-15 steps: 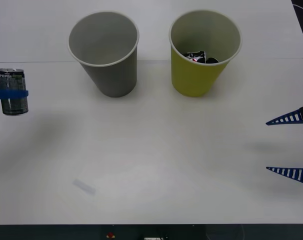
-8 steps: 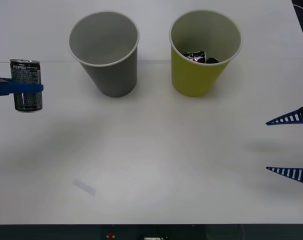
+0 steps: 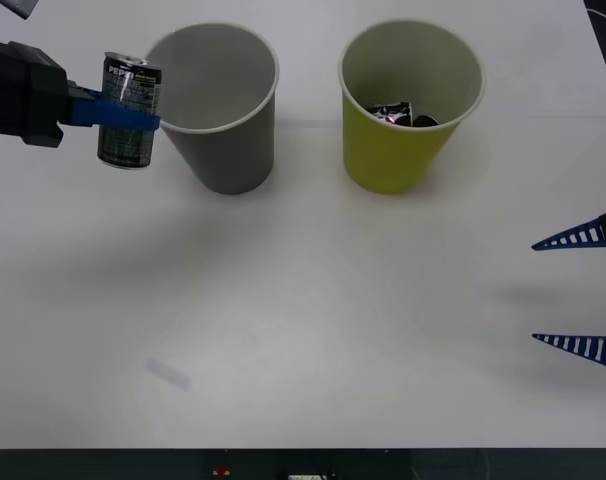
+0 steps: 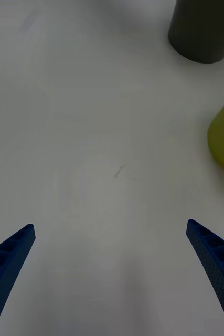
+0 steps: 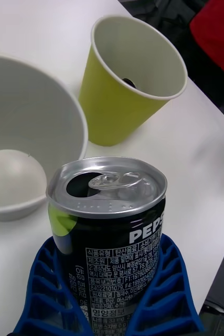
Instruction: Put the can into the green bin and the plastic bottle into the gray bin
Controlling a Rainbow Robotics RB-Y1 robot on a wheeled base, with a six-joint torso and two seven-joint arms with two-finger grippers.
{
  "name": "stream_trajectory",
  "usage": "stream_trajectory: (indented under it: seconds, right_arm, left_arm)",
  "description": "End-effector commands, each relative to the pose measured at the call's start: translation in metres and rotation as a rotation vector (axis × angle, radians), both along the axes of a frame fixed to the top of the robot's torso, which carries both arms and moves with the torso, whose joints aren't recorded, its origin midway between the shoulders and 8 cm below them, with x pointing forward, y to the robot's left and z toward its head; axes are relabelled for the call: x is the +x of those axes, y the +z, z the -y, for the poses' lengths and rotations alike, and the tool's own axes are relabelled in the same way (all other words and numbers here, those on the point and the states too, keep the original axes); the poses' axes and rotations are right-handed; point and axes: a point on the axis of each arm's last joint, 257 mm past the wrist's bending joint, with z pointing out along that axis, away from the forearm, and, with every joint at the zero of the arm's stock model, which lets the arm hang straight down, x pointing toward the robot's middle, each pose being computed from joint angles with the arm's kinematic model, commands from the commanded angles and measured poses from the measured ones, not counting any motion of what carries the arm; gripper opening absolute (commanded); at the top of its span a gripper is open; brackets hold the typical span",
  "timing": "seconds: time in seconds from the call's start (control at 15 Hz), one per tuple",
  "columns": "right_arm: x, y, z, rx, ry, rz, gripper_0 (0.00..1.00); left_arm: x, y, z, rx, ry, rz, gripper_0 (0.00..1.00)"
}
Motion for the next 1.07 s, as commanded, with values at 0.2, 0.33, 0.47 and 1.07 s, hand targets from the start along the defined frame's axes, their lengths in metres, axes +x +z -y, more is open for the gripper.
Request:
stream_trajectory:
  seconds: [0.2, 0.33, 0.47, 1.07]
  right_arm:
    - [0.000, 0.000, 0.000, 0.000, 0.000, 0.000, 1.00]
    - [0.000, 0.000, 0.000, 0.000, 0.000, 0.000, 1.00]
    - [0.000, 0.000, 0.000, 0.000, 0.000, 0.000, 1.00]
    - [0.000, 0.000, 0.000, 0.000, 0.000, 0.000, 1.00]
  left_arm:
    - [0.018, 0.015, 0.047, 0.129, -0.058, 0.088, 0.00]
    - [0.024, 0.020, 0.074, 0.173, -0.075, 0.112, 0.00]
    - [0.030, 0.025, 0.104, 0.184, -0.081, 0.102, 0.00]
    - [0.087, 0.054, 0.201, 0.216, -0.054, 0.079, 0.00]
